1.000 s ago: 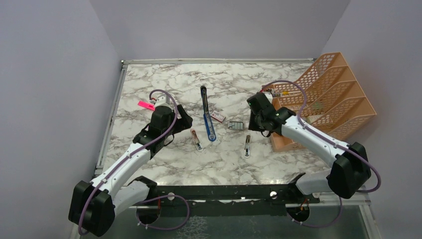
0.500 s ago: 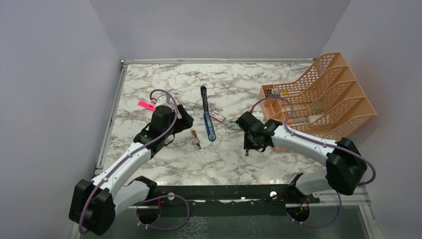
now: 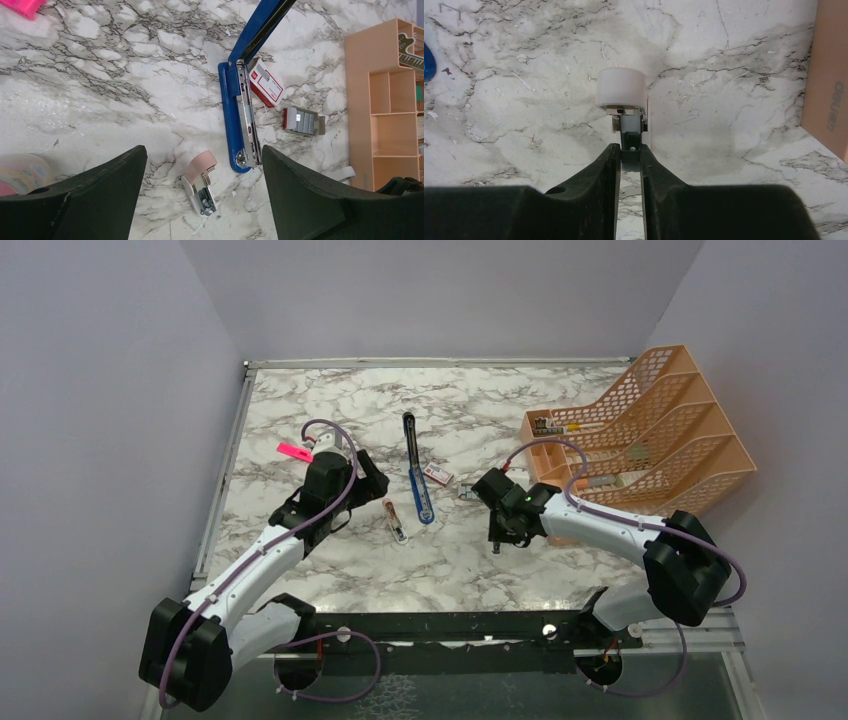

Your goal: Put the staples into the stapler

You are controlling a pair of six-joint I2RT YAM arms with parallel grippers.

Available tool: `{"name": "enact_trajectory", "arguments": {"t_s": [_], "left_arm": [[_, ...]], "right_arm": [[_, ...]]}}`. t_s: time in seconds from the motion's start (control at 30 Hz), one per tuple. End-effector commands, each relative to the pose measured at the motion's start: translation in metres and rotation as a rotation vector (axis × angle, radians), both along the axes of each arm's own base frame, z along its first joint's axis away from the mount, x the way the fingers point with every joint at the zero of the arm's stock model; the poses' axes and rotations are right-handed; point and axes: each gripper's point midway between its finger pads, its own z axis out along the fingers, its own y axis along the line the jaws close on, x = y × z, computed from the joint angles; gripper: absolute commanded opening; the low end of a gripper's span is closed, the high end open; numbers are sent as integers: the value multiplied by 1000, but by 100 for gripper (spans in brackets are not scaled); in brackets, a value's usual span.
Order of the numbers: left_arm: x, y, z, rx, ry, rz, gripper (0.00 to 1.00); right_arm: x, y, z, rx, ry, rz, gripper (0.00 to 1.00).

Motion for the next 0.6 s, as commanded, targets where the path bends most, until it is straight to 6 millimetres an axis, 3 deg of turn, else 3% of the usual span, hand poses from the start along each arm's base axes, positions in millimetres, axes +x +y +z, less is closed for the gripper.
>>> {"name": "enact_trajectory", "arguments": {"t_s": [0.0,0.57], "left_arm": [[4,-4,6,-20,-17,-9,85],[2,-3,3,-19,-11,-10,85]], "right_arm": [[3,7,-1,32,-15,-17,25],[3,0,-6,-8,-14,-24,25]]}}
